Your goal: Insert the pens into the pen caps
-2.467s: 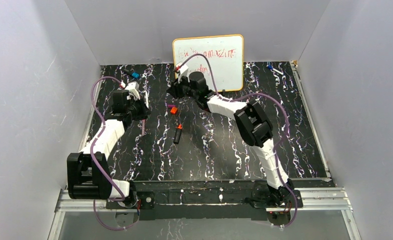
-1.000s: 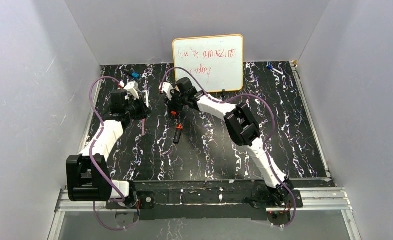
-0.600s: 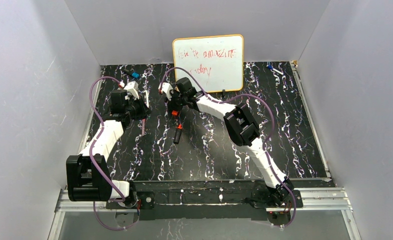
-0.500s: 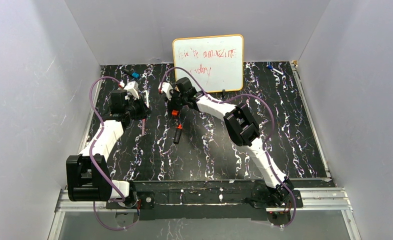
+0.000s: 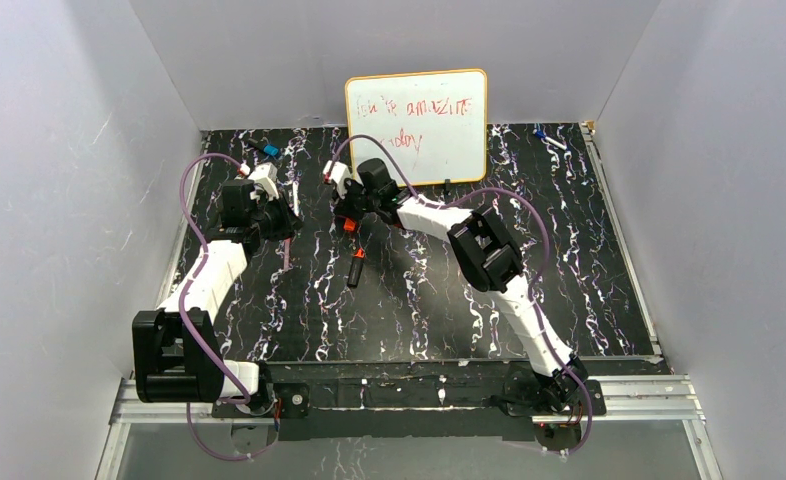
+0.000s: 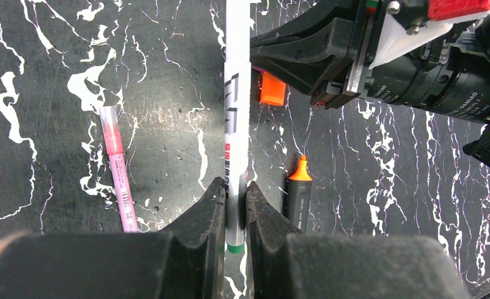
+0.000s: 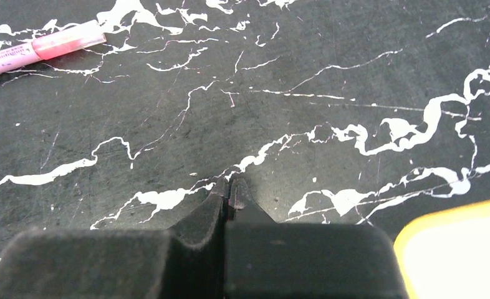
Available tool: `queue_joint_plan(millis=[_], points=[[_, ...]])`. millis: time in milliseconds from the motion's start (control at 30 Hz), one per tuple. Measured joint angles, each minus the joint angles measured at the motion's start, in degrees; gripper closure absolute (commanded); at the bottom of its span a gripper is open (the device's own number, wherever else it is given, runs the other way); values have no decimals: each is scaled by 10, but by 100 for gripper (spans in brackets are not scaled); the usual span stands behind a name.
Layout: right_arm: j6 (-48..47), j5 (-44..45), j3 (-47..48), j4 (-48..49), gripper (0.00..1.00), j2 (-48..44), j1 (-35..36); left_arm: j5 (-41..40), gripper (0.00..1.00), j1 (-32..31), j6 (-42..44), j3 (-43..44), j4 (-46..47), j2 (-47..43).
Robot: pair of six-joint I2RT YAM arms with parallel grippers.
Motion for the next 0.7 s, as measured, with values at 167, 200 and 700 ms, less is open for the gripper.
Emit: queue_joint_plan(millis=[167,200,700], points=[[35,-5,-28,30,95,-11,-7,2,100,0,0,0,0,0],[37,-5,-28,31,91,-11,-8,2,100,0,0,0,0,0],[37,-4,-28,31,69,-13,-21,9,100,0,0,0,0,5]])
